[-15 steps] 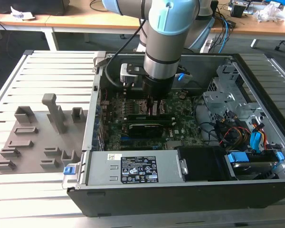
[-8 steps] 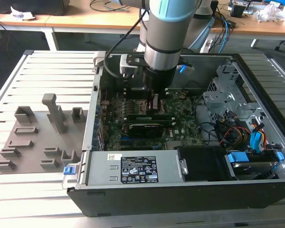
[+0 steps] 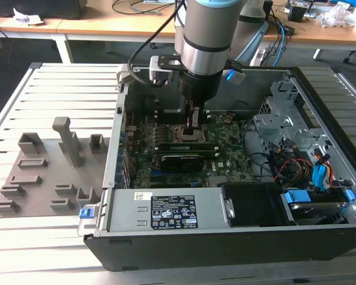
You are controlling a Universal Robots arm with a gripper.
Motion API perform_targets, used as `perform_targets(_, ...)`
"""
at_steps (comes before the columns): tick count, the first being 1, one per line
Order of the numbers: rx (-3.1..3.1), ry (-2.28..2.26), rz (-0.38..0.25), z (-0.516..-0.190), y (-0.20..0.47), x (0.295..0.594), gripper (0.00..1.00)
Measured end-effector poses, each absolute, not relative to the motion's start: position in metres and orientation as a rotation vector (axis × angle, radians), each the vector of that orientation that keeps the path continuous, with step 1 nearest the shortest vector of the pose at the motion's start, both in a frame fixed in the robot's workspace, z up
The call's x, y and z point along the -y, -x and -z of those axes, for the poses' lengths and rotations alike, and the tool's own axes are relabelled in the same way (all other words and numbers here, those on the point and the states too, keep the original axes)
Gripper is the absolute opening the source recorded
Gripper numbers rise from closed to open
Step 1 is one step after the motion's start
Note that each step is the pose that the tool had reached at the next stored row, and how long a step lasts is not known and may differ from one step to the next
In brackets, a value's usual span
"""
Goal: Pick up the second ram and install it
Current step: 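Insert the second ram into the second slot, then press down the second ram until it locks into place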
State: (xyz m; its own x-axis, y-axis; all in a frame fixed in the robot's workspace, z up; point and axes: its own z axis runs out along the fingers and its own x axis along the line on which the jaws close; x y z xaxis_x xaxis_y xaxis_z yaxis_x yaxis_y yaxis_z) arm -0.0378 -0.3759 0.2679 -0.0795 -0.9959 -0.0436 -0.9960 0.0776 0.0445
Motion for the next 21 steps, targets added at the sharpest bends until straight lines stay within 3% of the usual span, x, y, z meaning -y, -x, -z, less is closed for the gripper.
perform_targets(21,-2.309,2.134,-0.106,-0.263,0.001,0.376,0.11)
